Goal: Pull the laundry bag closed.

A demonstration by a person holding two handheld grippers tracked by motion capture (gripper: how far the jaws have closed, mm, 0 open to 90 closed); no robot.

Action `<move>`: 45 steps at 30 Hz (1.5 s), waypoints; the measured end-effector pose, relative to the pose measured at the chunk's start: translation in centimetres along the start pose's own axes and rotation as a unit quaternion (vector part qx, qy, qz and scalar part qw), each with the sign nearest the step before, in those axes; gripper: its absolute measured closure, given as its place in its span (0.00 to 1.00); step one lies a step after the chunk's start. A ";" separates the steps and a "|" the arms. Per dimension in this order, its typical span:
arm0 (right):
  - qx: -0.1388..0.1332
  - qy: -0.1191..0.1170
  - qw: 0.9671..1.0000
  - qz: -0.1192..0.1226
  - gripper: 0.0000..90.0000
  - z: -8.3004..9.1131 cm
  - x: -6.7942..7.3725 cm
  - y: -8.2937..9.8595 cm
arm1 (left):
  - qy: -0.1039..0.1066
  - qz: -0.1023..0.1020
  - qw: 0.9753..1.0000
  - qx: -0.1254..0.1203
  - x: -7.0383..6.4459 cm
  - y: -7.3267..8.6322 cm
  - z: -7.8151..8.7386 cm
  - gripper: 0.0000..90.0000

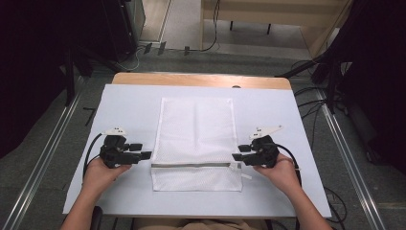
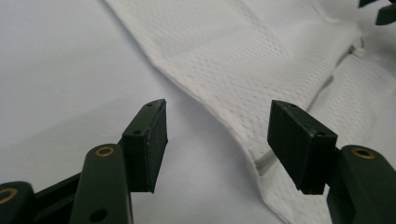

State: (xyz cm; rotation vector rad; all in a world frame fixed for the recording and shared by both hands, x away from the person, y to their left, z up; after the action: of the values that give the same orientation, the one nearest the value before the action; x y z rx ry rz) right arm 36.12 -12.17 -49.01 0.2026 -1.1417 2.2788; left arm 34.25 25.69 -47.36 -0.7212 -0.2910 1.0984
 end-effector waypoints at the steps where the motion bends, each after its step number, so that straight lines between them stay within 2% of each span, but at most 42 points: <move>1: -0.004 0.002 1.000 -0.001 0.60 0.2 -0.2 0.0 | -0.005 0.003 1.000 -0.006 0.2 -0.1 0.1 0.41; 3: -0.017 0.011 1.000 -0.008 0.58 0.5 -0.8 -0.1 | -0.017 0.004 1.000 -0.011 0.7 -0.2 0.2 0.41; 8: -0.035 0.034 0.999 -0.019 0.50 1.4 -2.0 -0.1 | -0.031 -0.001 1.000 -0.008 1.2 0.0 0.1 0.40; 10: -0.045 0.043 0.998 -0.027 0.50 1.8 -2.5 -0.1 | -0.033 -0.006 0.999 -0.008 1.4 0.1 0.1 0.40; 13: -0.055 0.054 0.996 -0.034 0.50 2.4 -3.1 0.0 | -0.038 -0.002 0.999 -0.010 1.7 0.0 0.2 0.40; 20: -0.085 0.068 0.992 -0.058 0.42 3.4 -4.3 0.1 | -0.050 0.011 0.999 -0.013 2.5 0.1 0.4 0.40; 31: -0.100 0.087 0.988 -0.082 0.38 4.0 -5.5 0.4 | -0.064 0.018 0.998 -0.006 3.1 0.3 0.3 0.40; 45: -0.093 0.092 0.987 -0.089 0.36 3.9 -5.7 0.6 | -0.062 0.014 0.998 0.002 3.0 0.5 0.0 0.40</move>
State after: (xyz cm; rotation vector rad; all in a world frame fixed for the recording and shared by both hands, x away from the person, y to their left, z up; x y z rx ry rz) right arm 39.99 -17.88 -49.17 0.0201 -1.1809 1.9774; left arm 35.24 28.47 -48.02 -0.6561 -0.3860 1.1722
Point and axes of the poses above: each handheld gripper's, and its own axes: z roughly backward along the jaws, y roughly out of its underside, x roughly to its left, the point moved 7 cm from there along -z, roughly forward along the jaws, and after that the axes turned 14 degrees about -y, right-handed, at the moved point
